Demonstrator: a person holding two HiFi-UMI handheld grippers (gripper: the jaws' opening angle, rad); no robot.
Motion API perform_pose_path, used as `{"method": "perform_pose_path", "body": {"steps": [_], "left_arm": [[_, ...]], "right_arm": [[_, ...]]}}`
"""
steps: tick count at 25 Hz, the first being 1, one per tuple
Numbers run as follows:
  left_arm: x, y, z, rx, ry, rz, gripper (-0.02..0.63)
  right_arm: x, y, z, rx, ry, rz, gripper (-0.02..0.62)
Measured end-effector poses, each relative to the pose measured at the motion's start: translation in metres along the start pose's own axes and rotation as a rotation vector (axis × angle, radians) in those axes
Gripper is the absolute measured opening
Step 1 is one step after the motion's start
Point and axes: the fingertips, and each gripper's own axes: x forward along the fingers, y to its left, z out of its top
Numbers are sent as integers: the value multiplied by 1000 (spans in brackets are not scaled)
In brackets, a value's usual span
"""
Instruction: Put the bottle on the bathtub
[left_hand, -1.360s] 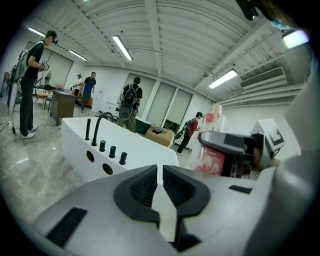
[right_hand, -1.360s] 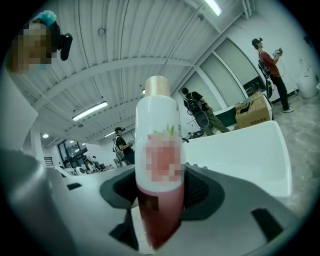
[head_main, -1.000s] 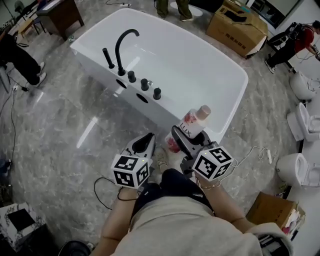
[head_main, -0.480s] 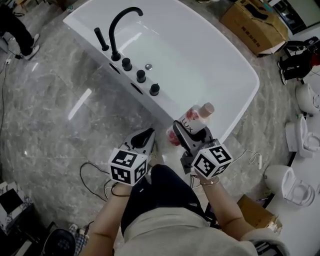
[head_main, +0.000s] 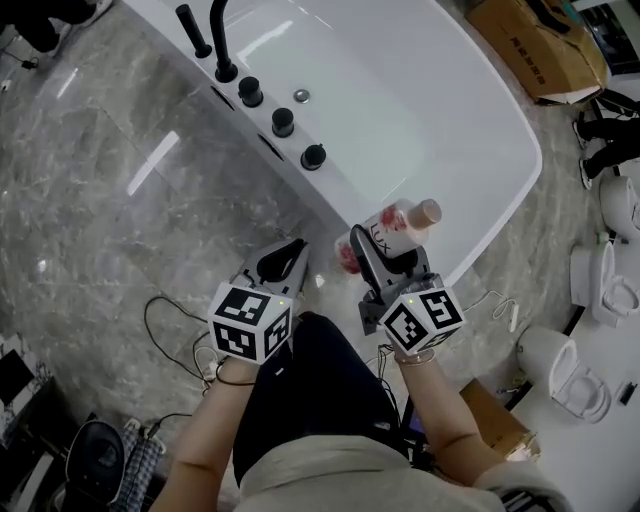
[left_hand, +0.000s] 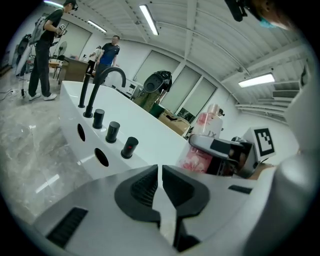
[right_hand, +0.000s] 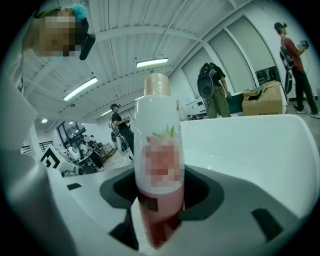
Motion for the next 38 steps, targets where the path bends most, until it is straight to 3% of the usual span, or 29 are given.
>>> {"method": "perform_pose_path", "body": {"steps": [14, 30, 38], "left_arm": [[54, 61, -30, -52, 16, 16, 27], [105, 69, -12, -59, -43, -46, 27], [110, 67, -15, -48, -21, -44, 27]], "right_arm": [[71, -60, -61, -26, 89, -88, 227], [125, -88, -38, -161, -88, -84, 227], [131, -88, -43, -211, -119, -91, 227]]}}
